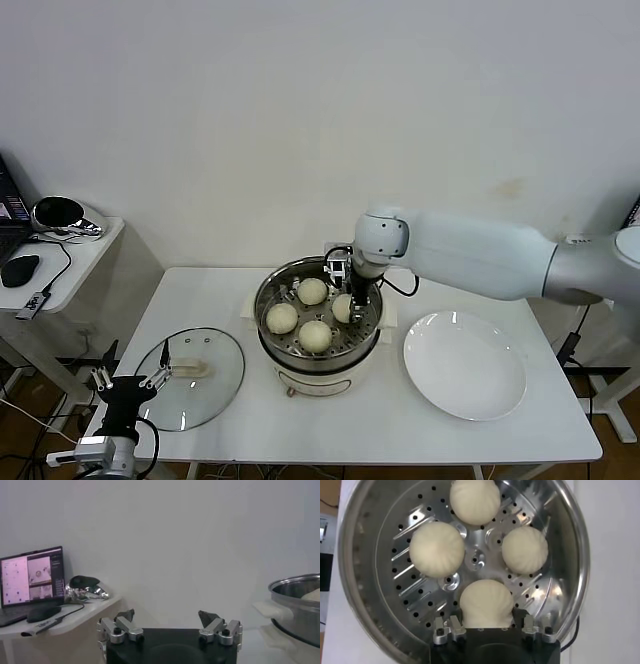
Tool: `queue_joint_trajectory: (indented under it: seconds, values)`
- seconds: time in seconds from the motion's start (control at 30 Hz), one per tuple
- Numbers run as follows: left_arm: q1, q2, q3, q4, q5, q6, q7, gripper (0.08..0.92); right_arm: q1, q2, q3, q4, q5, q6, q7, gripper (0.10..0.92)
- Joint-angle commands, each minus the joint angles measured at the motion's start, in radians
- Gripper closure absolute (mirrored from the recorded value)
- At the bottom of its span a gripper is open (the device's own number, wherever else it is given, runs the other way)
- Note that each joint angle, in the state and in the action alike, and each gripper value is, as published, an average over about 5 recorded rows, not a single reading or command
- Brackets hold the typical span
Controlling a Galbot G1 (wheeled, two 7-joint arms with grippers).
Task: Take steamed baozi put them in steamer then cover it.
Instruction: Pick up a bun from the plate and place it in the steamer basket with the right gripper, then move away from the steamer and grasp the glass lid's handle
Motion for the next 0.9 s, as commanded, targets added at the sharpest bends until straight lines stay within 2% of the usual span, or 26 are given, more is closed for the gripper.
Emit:
queue_joint_trajectory:
  seconds: [0.03, 0.27, 0.47, 0.57, 0.73, 0.9]
  values:
    - [0.0, -0.002, 0.0, -0.001, 0.002, 0.0, 0.0, 0.177, -0.03, 0.001, 0.017, -0.003, -0.007, -0.008, 0.018, 0.376]
    - [-0.003, -0.004, 0.006, -0.002, 0.006, 0.002, 0.001, 0.177, 0.023, -0.072, 0.056, 0.044, -0.012, 0.0, 0.001, 0.218]
    - [-0.006, -0.002, 0.013, -0.004, 0.009, 0.007, 0.002, 0.177, 0.048, -0.211, 0.142, 0.147, -0.005, 0.015, -0.015, 0.203]
    - [-0.007, -0.001, 0.012, -0.005, 0.008, 0.008, 0.003, 0.177, 0.029, -0.306, 0.205, 0.229, 0.018, 0.042, 0.024, 0.203]
    - [-0.007, 0.002, 0.013, -0.003, 0.006, 0.007, 0.004, 0.177, -0.131, -0.527, 0.347, 0.41, 0.167, 0.132, 0.296, 0.203]
    - [-0.008, 0.003, 0.024, 0.006, 0.008, 0.004, -0.001, 0.177, -0.607, -0.673, 0.731, 0.525, 0.224, 0.365, 0.607, 0.203]
